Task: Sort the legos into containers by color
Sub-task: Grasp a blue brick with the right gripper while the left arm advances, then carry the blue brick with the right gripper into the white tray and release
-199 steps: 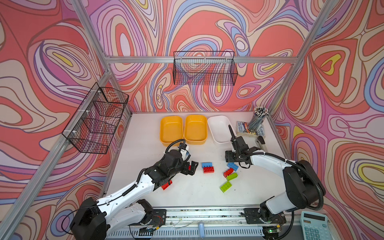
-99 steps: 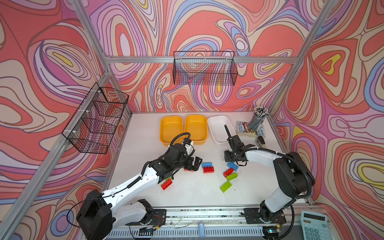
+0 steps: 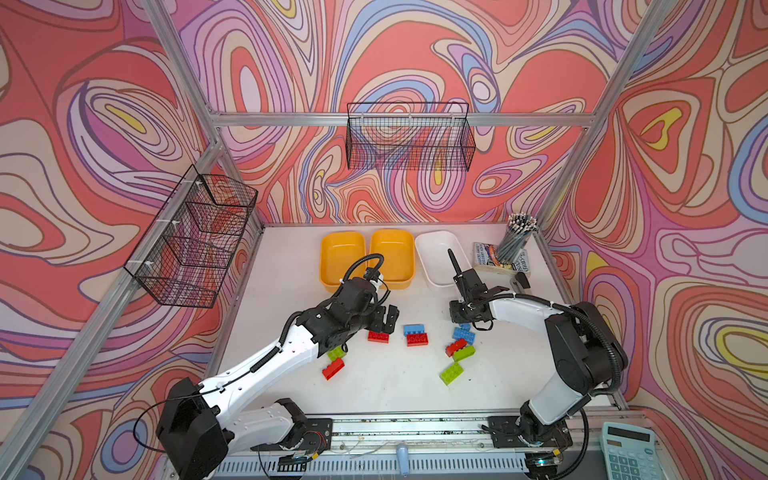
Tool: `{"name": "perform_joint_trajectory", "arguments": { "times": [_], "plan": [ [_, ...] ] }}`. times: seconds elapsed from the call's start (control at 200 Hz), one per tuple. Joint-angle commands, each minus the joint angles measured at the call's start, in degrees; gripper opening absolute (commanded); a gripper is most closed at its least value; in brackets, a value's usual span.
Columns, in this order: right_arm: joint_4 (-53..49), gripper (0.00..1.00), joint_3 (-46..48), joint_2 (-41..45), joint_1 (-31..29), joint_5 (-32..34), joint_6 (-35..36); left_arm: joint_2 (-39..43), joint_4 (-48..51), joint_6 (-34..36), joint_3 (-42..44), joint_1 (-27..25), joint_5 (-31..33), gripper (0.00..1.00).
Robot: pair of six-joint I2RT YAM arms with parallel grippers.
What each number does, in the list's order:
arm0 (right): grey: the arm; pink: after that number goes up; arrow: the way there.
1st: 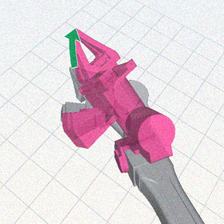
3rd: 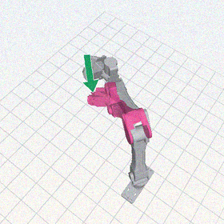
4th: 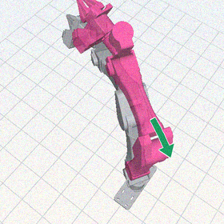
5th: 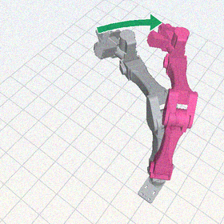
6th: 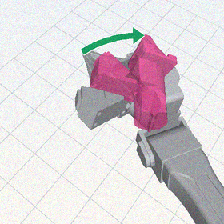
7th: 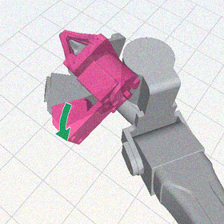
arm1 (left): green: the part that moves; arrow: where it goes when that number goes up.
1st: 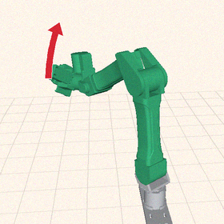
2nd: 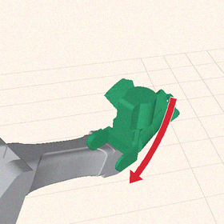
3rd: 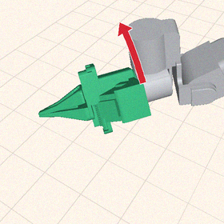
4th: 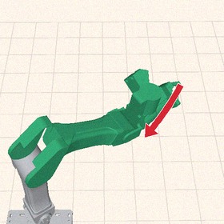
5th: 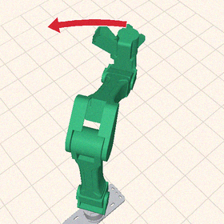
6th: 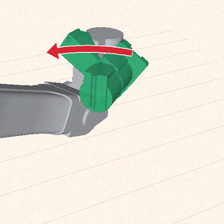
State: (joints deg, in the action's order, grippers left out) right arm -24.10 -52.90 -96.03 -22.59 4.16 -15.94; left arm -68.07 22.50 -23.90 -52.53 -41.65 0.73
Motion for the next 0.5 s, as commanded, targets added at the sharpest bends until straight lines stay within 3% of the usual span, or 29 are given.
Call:
{"name": "perform_joint_trajectory", "arguments": {
  "times": [0.0, 0.305, 0.496],
  "plan": [
    [-1.92, 0.29, -2.08, 2.32, -0.27, 1.28, -0.83, -0.93, 4.55, -0.57, -1.93, -0.11, 2.43, 1.00],
    [-7.32, 0.27, -11.32, 6.11, -0.33, 1.07, -1.11, -0.53, 5.75, 0.16, -4.30, -0.19, 3.12, 1.00],
    [-6.77, 0.27, -20.86, 1.45, -0.25, 1.05, -0.33, -0.55, 5.66, 0.87, -5.16, -0.15, 3.74, 1.00]
  ]
}}
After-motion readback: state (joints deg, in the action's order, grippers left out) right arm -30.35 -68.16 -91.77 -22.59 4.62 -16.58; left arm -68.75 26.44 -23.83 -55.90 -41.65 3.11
